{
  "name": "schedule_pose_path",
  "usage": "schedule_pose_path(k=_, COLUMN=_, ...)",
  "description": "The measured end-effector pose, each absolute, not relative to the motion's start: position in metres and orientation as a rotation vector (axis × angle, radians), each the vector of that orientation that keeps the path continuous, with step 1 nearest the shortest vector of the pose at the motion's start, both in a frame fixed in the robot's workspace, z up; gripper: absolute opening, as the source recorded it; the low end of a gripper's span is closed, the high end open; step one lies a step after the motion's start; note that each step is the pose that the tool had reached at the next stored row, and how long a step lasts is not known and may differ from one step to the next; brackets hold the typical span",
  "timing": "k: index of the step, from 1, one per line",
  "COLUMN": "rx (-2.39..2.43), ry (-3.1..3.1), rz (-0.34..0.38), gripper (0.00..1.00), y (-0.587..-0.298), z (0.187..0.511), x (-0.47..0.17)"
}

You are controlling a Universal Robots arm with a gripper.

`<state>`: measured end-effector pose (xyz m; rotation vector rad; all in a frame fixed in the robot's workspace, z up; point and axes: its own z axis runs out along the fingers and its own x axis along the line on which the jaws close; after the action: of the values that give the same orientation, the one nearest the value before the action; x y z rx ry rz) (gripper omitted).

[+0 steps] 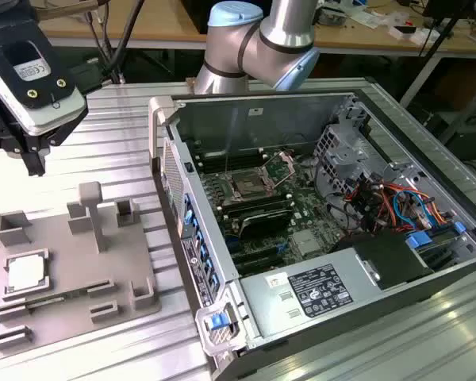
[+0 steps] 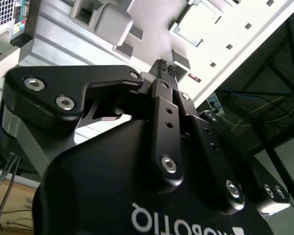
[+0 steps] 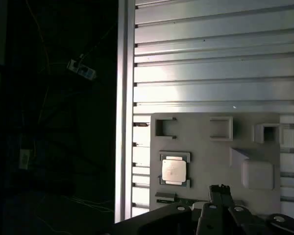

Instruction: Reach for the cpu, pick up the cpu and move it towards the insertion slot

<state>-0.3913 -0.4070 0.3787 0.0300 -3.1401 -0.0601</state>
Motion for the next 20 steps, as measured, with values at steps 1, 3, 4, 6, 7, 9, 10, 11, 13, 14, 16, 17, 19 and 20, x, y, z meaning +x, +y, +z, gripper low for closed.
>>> schedule_pose_path(k=1, rx=0.03, ry=-3.14, rz=-0.06, gripper=0.11, y=-0.407, z=0.379, x=-0.391)
schedule_pose_path(k=3, rx=0.03, ry=-3.14, rz=-0.06, gripper=0.11, y=-0.407, z=0.379, x=-0.393)
schedule_pose_path(k=4, rx=0.03, ry=-3.14, rz=-0.06, gripper=0.11, y=-0.407, z=0.379, x=-0.394)
schedule_pose_path(k=6, rx=0.03, ry=-3.14, rz=-0.06, gripper=0.11, y=-0.407, z=0.379, x=-0.395)
schedule_pose_path(k=7, rx=0.03, ry=-3.14, rz=-0.06, gripper=0.11, y=-0.407, z=0.379, x=-0.396)
schedule_pose_path(k=9, rx=0.03, ry=-3.14, rz=-0.06, gripper=0.11, y=-0.407, z=0.379, x=-0.397)
schedule_pose_path(k=10, rx=0.03, ry=-3.14, rz=-0.06, gripper=0.11, y=-0.407, z=0.379, x=-0.398)
schedule_pose_path(k=11, rx=0.03, ry=-3.14, rz=-0.06, gripper=0.11, y=-0.407, z=0.379, x=-0.399)
schedule_pose_path(k=13, rx=0.03, ry=-3.14, rz=-0.06, gripper=0.11, y=-0.407, z=0.379, x=-0.4)
schedule_pose_path(k=14, rx=0.03, ry=-3.14, rz=-0.06, gripper=0.11, y=-0.407, z=0.379, x=-0.401)
schedule_pose_path(k=16, rx=0.03, ry=-3.14, rz=-0.06, gripper=0.11, y=-0.407, z=0.379, x=-0.402)
schedule_pose_path(k=17, rx=0.03, ry=-3.14, rz=-0.06, gripper=0.11, y=-0.407, z=0.379, x=-0.403)
schedule_pose_path(k=19, rx=0.03, ry=-3.14, rz=-0.06, gripper=0.11, y=-0.407, z=0.379, x=-0.403)
schedule_pose_path(k=20, rx=0.03, ry=-3.139, rz=-0.06, gripper=0.11, y=-0.407, z=0.379, x=-0.404)
